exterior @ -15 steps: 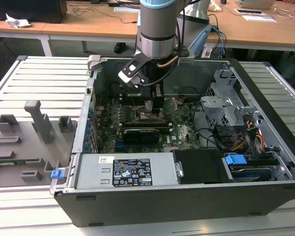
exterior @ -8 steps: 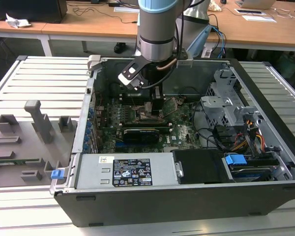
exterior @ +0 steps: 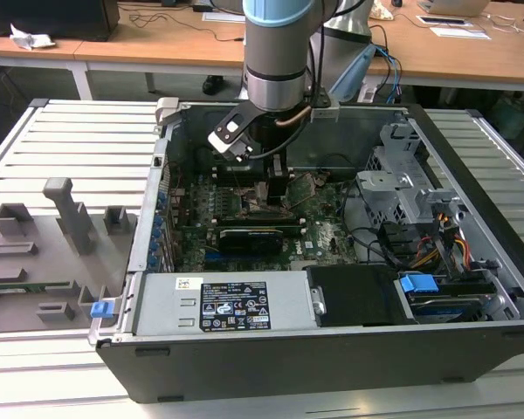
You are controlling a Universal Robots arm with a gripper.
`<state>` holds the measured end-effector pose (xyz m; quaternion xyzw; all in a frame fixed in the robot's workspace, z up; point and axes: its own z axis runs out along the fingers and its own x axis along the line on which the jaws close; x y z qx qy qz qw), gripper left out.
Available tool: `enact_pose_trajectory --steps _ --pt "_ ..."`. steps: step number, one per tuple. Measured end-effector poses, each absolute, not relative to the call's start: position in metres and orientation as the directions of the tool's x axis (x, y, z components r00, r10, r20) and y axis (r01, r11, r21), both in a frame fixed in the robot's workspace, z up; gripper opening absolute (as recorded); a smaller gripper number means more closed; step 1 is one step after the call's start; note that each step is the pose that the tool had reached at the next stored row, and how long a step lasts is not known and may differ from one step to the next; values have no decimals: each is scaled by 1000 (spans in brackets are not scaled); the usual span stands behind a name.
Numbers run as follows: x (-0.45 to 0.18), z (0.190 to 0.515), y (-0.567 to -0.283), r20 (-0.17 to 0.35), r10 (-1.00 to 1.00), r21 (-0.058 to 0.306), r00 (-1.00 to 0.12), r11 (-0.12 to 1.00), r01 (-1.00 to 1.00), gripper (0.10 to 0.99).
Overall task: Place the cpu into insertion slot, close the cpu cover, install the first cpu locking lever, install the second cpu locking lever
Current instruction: 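Place the cpu into insertion slot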
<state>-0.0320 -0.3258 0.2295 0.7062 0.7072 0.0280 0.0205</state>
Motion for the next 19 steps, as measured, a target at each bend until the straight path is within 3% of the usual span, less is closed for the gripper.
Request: enact_pose_trajectory --steps 19 --pt "-32 226 -325 10 1000 69 -2 1 998 541"
